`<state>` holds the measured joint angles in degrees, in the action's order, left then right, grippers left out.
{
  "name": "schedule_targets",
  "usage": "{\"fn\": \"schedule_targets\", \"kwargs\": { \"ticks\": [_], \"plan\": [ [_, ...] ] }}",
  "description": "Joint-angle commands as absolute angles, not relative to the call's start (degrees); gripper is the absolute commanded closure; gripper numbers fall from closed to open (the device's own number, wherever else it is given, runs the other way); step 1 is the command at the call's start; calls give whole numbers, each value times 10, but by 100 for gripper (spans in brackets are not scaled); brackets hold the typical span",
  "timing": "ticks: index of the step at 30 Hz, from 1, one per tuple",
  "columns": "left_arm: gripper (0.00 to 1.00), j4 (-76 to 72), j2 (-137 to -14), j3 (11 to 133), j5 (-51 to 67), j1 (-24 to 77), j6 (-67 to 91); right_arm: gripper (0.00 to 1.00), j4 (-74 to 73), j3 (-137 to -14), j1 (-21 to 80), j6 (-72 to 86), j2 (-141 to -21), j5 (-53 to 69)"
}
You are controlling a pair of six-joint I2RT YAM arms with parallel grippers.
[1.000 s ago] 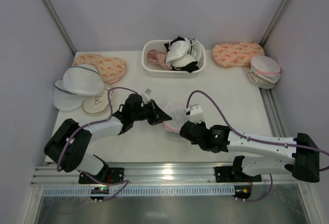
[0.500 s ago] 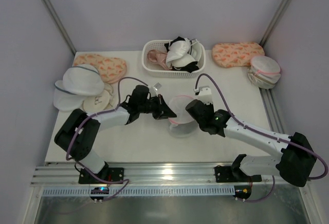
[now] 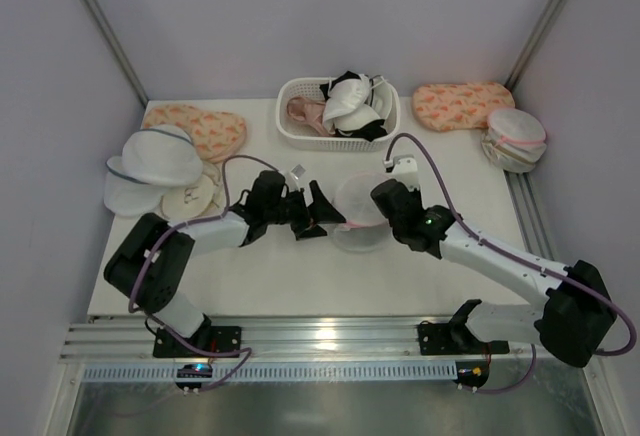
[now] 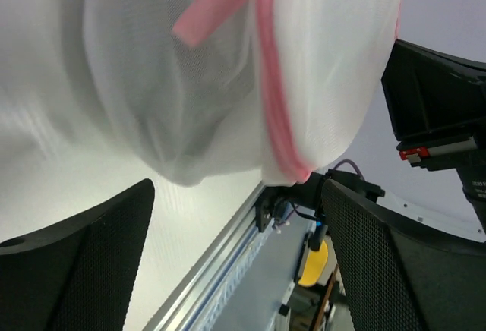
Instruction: Unzip the laundry bag and remove the bra
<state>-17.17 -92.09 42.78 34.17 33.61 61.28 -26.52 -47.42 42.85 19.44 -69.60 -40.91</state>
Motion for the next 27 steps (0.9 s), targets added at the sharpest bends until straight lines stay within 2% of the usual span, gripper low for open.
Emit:
{"fn": "schedule_targets", "kwargs": {
  "ticks": [1,5,6,10,17,27],
  "plan": [
    [7,-186,-839,372,273,334,637,96,-263,-463,428,204,-666,-393],
    [2,-158,-736,321,228,343,675,96,-278,-449,431,225,-638,-306],
    [1,-136,-704,316,215,351,678,96,-272,-442,435,233,-622,-251],
    [1,-136,-651,284,199,366,714,96,-233,-397,489,255,-583,-150],
    [1,-200,-681,274,244,387,764,96,-96,-352,561,259,-569,-15],
    [1,-246,-716,281,243,404,793,96,-12,-349,563,250,-594,41]
  ]
}}
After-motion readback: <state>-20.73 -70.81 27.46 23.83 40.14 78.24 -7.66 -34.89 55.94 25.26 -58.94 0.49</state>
